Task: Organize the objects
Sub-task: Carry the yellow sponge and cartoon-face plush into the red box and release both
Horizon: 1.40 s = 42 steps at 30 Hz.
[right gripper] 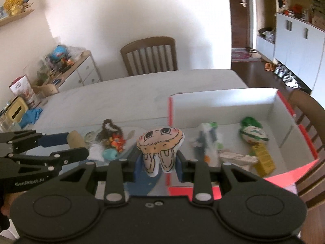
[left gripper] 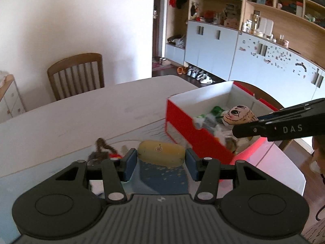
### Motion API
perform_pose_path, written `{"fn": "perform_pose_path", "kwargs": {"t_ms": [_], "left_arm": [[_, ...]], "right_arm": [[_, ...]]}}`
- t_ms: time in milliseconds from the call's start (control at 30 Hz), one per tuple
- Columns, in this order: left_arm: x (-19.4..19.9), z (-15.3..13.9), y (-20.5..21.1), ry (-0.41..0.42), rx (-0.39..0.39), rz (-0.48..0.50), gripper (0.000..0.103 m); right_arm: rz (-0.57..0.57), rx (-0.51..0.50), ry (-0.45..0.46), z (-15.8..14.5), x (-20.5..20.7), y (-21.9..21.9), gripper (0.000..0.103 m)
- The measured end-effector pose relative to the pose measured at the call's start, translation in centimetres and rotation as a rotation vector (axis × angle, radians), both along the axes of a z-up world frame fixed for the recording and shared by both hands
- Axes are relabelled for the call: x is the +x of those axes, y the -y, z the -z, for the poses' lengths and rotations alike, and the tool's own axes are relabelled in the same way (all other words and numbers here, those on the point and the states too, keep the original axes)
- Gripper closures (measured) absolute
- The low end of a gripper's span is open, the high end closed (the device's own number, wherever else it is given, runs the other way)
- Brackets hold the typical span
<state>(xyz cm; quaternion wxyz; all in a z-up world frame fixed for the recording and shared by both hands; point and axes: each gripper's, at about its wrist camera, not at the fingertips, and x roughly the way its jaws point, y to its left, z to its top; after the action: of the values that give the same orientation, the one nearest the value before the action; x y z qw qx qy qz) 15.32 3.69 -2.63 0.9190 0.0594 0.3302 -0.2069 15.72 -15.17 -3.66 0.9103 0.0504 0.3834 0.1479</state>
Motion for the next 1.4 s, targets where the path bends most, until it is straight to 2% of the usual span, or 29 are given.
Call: {"fn": "perform_pose_path", "kwargs": {"t_ms": [500,733,1000,1400], "left_arm": [[1.3,0.6,9.9,-0.010,0.044,0.082,0.052],[2.4,1.7,14.0,-0.044,0.065,0.094,0.052],[5.1,2.8,17.9,-0.062,0.119,0.083,0.052],[12.4,5.1,21.4,-0.092,0.206,0.067,0.052]], "right_arm": [[0.092,0.006,-0.004,0.8,1.1,9.4,0.071],[0.101,-0.013,-0.019,1.6,2.6,13.0,0.071],[0.023,-0.048,-0.041,3.3,5.6,13.8,0.071],[-0.101,-0.092,-0.115,6.5,9.1,12.7,0.071]]}}
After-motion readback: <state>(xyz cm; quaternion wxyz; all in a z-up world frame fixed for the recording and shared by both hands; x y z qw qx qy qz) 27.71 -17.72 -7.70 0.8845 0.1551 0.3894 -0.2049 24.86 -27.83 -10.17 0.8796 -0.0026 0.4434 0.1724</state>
